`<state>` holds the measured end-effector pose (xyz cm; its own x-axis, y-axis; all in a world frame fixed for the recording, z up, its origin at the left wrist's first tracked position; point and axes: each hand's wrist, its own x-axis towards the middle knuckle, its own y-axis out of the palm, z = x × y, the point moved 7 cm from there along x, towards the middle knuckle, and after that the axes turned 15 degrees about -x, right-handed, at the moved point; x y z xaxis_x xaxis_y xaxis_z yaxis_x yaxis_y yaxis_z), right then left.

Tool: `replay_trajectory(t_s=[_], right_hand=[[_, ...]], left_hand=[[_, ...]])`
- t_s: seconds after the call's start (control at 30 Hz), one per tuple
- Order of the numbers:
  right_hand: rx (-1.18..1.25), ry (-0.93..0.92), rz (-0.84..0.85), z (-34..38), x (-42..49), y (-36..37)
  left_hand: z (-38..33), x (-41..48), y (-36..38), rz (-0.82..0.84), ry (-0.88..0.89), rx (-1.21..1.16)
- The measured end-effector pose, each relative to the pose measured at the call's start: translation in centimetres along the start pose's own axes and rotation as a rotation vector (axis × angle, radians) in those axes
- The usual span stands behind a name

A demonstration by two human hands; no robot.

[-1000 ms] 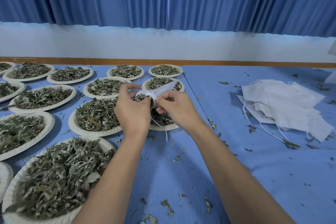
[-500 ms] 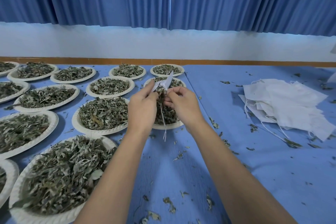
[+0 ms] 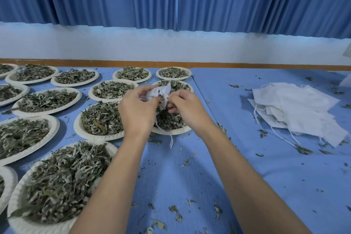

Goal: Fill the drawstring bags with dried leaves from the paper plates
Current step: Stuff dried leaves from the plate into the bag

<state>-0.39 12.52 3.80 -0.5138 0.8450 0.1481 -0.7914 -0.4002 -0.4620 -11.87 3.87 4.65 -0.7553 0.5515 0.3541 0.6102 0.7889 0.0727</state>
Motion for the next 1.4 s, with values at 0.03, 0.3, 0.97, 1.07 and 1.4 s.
replay_trajectory(t_s=[0.03, 0.3, 0.97, 1.07, 1.4], right_hand=[[0.023, 0.005, 0.022, 0.1, 0.0, 0.1], [0.132, -0.018, 0.048, 0.5, -0.5, 0.4], [-0.497, -0.304, -0.523, 2.8, -2.6, -0.2], [-0.493, -0.243, -0.516, 2.5, -2.3, -0.5], [-0.342, -0.246, -0.366, 3.0, -1.9, -0.5]], left_hand=[[-0.2, 0.0, -0.1, -0.015, 0.024, 0.043], [-0.9, -0.6, -0.1, -0.112, 0.157, 0.149], [1.5, -1.4, 0.5, -0.217, -0.24, -0.372], [1.4, -1.9, 1.4, -0.183, -0.299, -0.49], [1.3, -2.0, 1.6, -0.153, -0.324, -0.635]])
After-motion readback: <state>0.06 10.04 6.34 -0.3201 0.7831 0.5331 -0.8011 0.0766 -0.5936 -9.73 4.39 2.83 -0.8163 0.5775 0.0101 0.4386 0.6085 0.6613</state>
